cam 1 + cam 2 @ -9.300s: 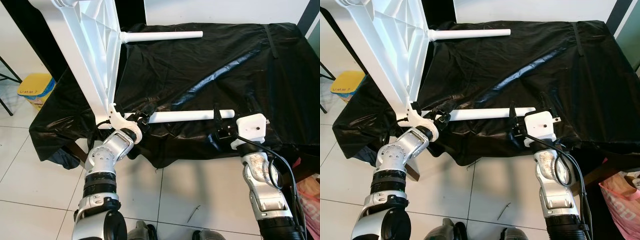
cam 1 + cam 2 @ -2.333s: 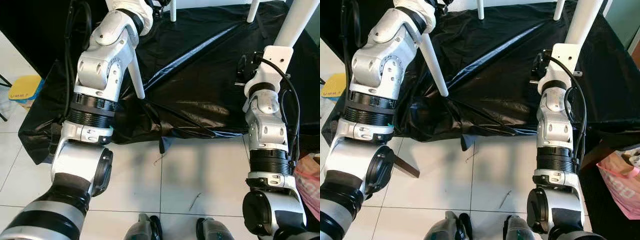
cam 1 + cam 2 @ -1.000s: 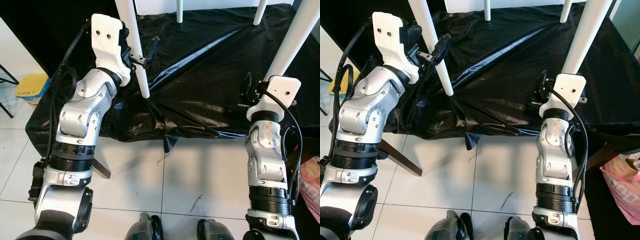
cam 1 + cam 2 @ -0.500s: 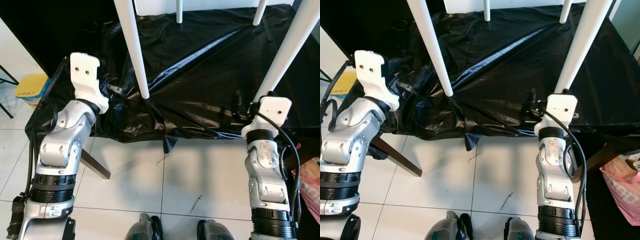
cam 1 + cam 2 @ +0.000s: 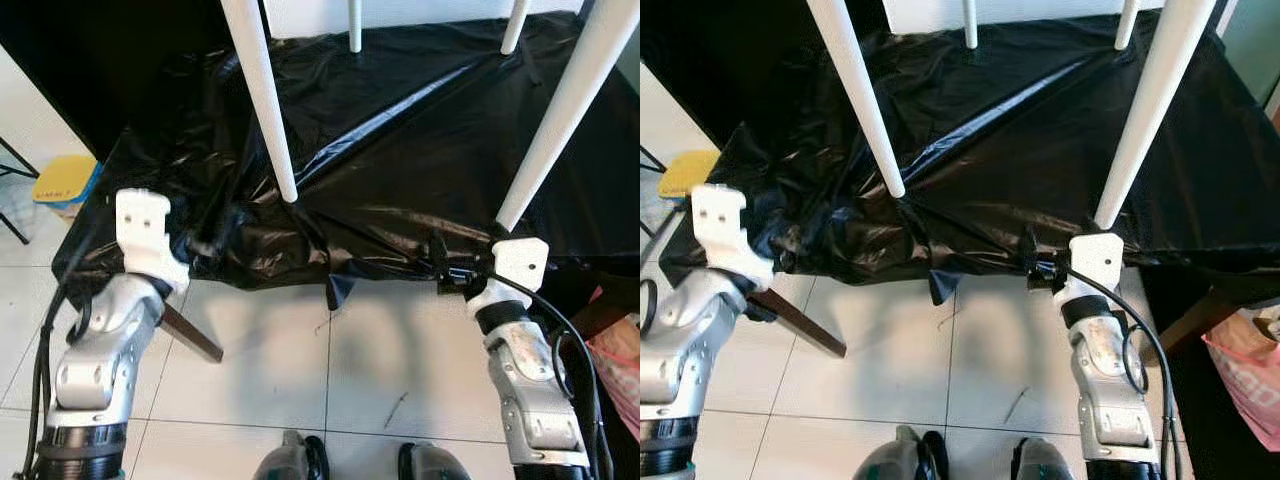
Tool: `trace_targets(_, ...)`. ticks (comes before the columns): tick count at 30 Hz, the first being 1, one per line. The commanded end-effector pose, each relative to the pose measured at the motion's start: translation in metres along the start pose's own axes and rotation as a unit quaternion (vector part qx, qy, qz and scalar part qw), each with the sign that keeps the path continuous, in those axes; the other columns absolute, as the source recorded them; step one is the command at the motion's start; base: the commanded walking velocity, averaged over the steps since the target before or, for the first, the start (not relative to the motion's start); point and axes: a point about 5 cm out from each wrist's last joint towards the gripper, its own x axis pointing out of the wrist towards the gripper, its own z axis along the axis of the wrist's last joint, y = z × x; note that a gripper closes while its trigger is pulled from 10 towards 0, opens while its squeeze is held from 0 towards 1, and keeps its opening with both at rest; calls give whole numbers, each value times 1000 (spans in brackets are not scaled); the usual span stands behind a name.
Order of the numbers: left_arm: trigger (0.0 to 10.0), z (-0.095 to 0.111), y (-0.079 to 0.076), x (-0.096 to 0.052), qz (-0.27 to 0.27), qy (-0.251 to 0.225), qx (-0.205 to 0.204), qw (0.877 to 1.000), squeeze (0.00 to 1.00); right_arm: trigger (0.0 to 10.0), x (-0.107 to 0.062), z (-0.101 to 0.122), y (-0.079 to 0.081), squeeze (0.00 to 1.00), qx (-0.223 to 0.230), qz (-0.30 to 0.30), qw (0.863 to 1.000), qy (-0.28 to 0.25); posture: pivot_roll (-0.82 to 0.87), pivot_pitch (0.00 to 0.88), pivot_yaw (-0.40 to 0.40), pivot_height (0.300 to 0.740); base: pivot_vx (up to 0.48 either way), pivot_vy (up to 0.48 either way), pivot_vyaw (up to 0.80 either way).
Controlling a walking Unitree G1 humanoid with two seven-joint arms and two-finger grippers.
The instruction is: Building children table
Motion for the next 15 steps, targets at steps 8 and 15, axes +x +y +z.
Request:
trace_targets(8, 10000, -15, -10, -26, -11, -11, -22, 1000, 0, 10000, -23, -16, 9, 0, 19, 88, 996, 28, -59, 133, 116, 740, 0, 0, 0)
trace_targets(15, 10000, -37, -30, -53, -62, 4, -2, 998, 0, 10000, -46, -35, 6, 0, 19, 139, 988, 71, -48, 141, 98, 740, 0, 0, 0)
